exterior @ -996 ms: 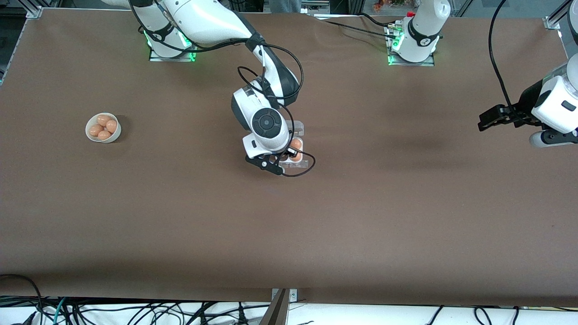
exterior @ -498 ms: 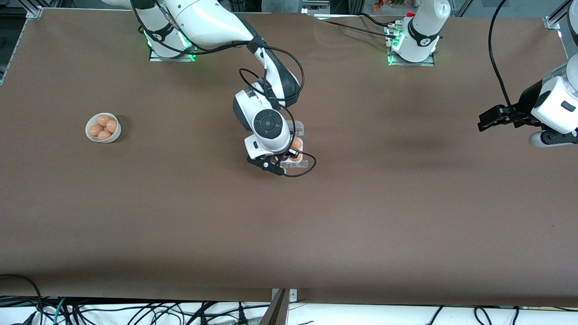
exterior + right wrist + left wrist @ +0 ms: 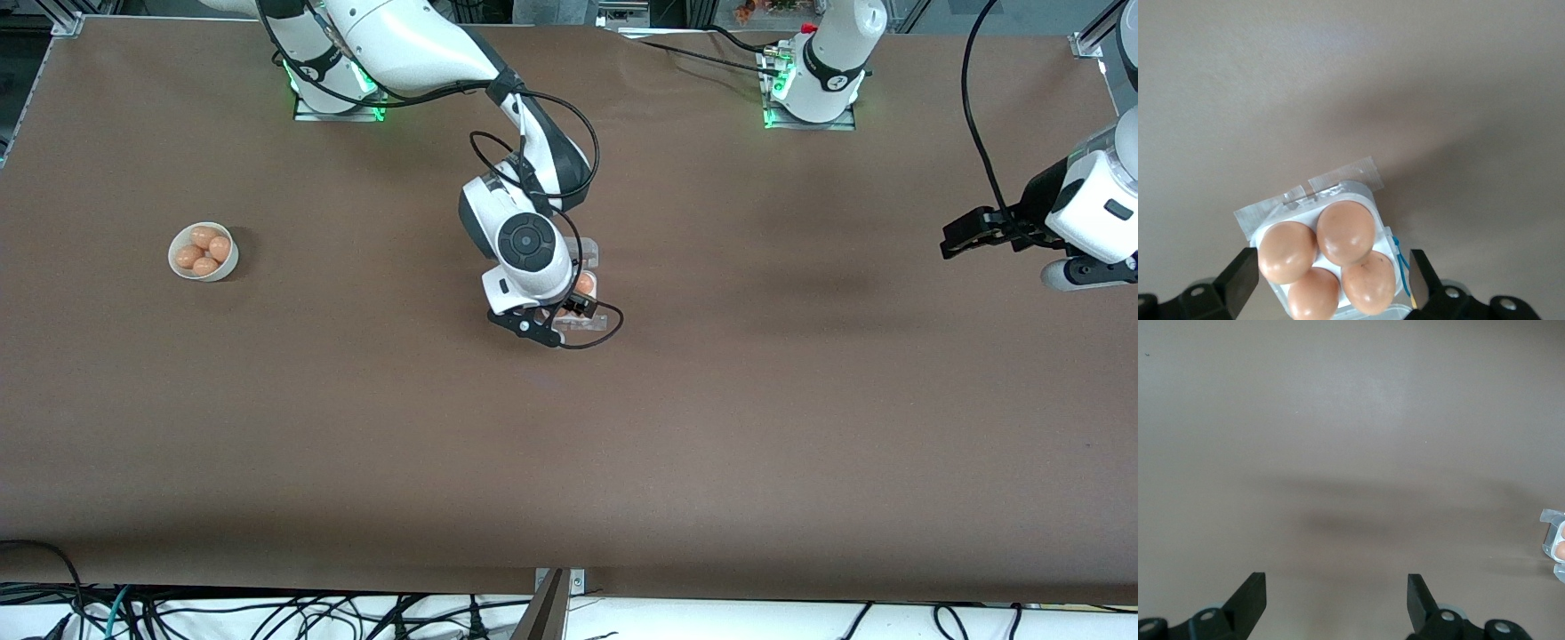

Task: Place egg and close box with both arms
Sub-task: 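Lower the egg into the slot and open the right gripper, then withdraw the right gripper while the left gripper reaches the carton lid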

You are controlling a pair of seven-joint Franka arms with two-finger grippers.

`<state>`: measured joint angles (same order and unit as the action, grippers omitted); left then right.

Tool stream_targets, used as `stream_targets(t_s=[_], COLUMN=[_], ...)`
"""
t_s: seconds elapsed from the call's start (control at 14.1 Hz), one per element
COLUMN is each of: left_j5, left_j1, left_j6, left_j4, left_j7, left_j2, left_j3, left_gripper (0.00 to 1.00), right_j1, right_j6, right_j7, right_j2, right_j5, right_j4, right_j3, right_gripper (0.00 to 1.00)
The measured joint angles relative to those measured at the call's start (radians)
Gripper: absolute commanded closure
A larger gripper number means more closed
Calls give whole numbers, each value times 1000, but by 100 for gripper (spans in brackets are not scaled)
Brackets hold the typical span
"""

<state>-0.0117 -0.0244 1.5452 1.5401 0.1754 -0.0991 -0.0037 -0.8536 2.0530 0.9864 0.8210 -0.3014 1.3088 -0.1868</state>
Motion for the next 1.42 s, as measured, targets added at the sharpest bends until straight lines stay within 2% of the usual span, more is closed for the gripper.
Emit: stream_targets(t_s=[0.28, 0.36, 0.5, 0.78, 0.92, 1.14, 1.28, 1.42], left_j5=[0, 0, -12, -171, -221, -229, -231, -274], left_j1=[0, -1, -6, -22, -45, -110, -150, -185], left_j6=[0, 0, 0, -27, -35, -36, -35, -34], left_j4=[0, 0, 0, 0, 1, 2, 2, 2], left_j7=[0, 0, 1, 49, 136, 287, 342, 388], left_j2=[0, 0, 0, -1, -7, -45, -77, -114], left_j3=[0, 0, -4, -18, -45, -131, -181, -210], left_gripper=[7, 14, 34, 60, 67, 78, 84, 88], right_j1=[40, 60, 93, 109, 116, 182, 271, 415], right_j6=[0, 0, -1, -15, -38, -123, -203, -232], right_j7=[-14, -30, -68, -129, -210, -268, -338, -441], right_j2=[-3, -6, -21, -75, -95, -147, -221, -322], right_j5=[0, 0, 0, 1, 0, 0, 13, 96], right_j4=[-28, -35, -44, -39, -38, -29, 21, 119], right_j3=[-11, -13, -14, -59, -97, -110, -66, 42], right_gripper=[0, 0, 0, 0, 0, 0, 0, 0])
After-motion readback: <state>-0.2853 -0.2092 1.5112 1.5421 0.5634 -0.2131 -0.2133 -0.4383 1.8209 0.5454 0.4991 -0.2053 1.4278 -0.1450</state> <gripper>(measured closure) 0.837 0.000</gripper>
